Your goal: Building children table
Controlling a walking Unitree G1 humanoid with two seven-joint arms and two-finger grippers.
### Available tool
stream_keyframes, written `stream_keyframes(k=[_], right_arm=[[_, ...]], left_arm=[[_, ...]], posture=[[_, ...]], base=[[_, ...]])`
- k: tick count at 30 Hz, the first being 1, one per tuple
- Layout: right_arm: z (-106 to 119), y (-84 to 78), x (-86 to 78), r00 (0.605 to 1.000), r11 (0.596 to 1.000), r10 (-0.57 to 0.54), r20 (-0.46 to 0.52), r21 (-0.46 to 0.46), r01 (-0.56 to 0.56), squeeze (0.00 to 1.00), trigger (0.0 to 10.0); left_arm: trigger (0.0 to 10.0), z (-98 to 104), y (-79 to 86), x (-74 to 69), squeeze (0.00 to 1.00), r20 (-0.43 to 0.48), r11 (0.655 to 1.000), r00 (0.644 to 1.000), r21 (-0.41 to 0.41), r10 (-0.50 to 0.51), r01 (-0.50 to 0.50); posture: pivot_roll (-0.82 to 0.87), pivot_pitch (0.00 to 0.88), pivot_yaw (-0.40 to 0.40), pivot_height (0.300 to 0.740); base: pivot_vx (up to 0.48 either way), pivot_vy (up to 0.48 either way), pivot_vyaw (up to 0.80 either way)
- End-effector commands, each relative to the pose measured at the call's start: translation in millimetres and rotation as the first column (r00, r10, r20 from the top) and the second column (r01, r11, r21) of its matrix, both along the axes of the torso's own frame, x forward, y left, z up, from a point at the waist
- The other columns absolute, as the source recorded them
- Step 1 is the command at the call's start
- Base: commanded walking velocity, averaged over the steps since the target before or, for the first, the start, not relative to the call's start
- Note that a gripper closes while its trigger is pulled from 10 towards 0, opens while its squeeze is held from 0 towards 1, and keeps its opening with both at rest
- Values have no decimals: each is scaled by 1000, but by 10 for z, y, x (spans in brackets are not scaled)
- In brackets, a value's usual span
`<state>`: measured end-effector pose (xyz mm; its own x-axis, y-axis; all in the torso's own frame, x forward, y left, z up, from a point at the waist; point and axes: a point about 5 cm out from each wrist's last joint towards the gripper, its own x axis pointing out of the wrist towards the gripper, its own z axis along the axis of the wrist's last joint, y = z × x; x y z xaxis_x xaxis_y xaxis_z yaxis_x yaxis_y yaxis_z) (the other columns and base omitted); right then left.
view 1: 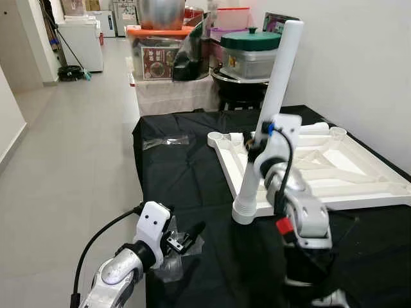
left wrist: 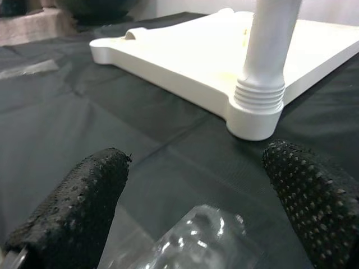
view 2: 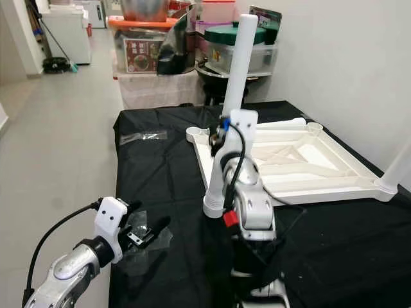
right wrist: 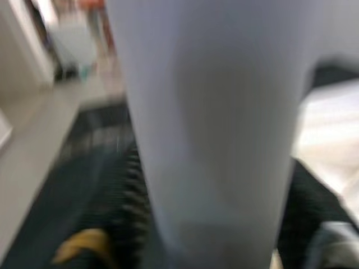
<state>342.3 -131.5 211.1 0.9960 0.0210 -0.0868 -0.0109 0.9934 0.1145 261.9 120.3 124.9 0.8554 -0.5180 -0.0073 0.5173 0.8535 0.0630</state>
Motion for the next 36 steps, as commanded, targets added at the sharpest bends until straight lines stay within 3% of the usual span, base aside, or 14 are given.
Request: stream_keyframes(k=[1, 2, 3, 4, 7, 8, 10, 15, 18, 20, 21, 23, 24, 36], right_arm=[[27, -122, -5, 1000, 1000, -17, 0, -23, 17, 1000, 10000], [27, -122, -5, 1000, 1000, -17, 0, -23, 17, 1000, 10000], [52, -162, 11, 999, 997, 19, 30, -76, -17, 0, 10000], [71, -184, 20, 998, 993, 47, 48, -115, -41, 0, 10000], [82, -388, -12, 933, 930, 335, 131, -207, -305, 0, 10000], [82, -388, -12, 933, 930, 335, 131, -207, -305, 0, 10000], [115, -615, -45, 875, 864, 466, 133, -281, -417, 0, 10000], [179, -691, -43, 841, 834, 522, 143, -293, -468, 0, 10000], [280, -763, 10, 770, 771, 620, 148, -297, -564, 0, 10000], [311, -793, 97, 775, 777, 613, 157, -299, -554, 0, 10000], [314, -806, 119, 770, 774, 617, 162, -304, -556, 0, 5412], [311, -822, 150, 774, 779, 611, 165, -300, -551, 0, 5412], [307, -835, 173, 767, 775, 619, 170, -294, -560, 0, 0], [324, -921, 186, 722, 743, 664, 196, -281, -607, 0, 0]], left_arm=[[10000, -5, 14, -4, 0, -11, 1000, 1000, -1, 2, -2], [10000, -5, 14, -4, 0, -11, 1000, 1000, -1, 2, -2], [10000, -7, 14, -6, 0, -12, 1000, 1000, 0, 3, -3], [10000, -10, 14, -7, 0, -12, 1000, 1000, 0, 3, -3], [10000, 2, 17, -18, 0, -8, 1000, 1000, -5, 7, -7], [10000, 2, 17, -18, 0, -8, 1000, 1000, -5, 7, -7], [10000, -7, 38, -21, 0, -10, 1000, 1000, -3, 12, -12], [10000, -15, 37, -20, 0, -12, 1000, 1000, -1, 9, -9], [10000, 13, 24, 9, 0, -2, 1000, 1000, 0, 3, -3], [10000, 22, 35, 17, 0, 2, 1000, 1000, 2, 6, -6], [10000, 22, 37, 17, 0, 2, 1000, 1000, 2, 6, -6], [10000, 19, 40, 12, 0, 2, 1000, 1000, 4, 6, -6], [10000, 15, 42, 7, 0, 2, 1000, 1000, 5, 7, -7], [10000, -1, 33, -3, 0, 1, 1000, 1000, 6, 6, -6]], posture=[[63, 0, -50, 740], [63, 0, -50, 740], [65, 0, -56, 740], [65, 0, -56, 740], [81, 0, -64, 740], [81, 0, -64, 740], [71, 0, -60, 740], [72, 0, -59, 740], [84, 0, -62, 740], [86, 0, -64, 740], [86, 0, -64, 740], [89, 0, -67, 740], [96, 0, -71, 740], [85, 0, -67, 740]], base=[[0, 0, 0], [0, 0, 0], [0, 0, 0], [0, 0, 0], [0, 0, 0], [0, 0, 0], [0, 0, 0], [0, 0, 0], [0, 0, 0], [0, 0, 0], [0, 0, 0], [0, 0, 0], [0, 0, 0], [0, 0, 0]])
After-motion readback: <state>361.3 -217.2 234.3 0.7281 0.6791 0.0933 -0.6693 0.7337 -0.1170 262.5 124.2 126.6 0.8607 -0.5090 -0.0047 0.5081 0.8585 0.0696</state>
